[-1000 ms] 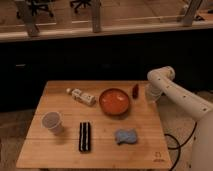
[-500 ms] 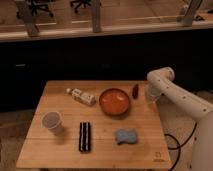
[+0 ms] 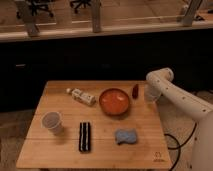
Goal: Drag the pepper across the table
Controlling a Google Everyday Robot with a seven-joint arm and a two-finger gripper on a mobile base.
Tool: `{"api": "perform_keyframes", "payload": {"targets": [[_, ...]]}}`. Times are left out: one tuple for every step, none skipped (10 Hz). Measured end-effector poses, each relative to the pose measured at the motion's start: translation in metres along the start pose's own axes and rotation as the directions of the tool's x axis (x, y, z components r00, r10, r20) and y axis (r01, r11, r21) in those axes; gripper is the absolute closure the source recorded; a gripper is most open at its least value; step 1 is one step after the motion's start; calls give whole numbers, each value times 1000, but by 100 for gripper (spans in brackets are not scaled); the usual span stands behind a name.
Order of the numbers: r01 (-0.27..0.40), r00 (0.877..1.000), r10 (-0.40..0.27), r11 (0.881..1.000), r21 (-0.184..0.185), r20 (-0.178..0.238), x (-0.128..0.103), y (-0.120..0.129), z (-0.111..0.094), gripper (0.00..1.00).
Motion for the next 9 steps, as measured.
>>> {"api": "perform_keyframes", "payload": {"targets": [[-1, 1000, 1, 1000, 6, -2, 2, -3, -1, 76], [0, 1000, 0, 1000, 14, -5, 3, -7, -3, 67], [4, 1000, -4, 1000, 23, -9, 3, -13, -5, 56], [9, 1000, -9, 999, 34, -14, 3, -18, -7, 44], [12, 1000, -11, 999, 43, -17, 5, -23, -8, 34], [15, 1000, -14, 999, 51, -17, 6, -26, -9, 27], [16, 1000, -14, 998, 61, -19, 8, -31, -10, 21], [16, 1000, -15, 997, 69, -21, 10, -35, -11, 20], [20, 1000, -18, 997, 77, -22, 13, -39, -10, 20]]}}
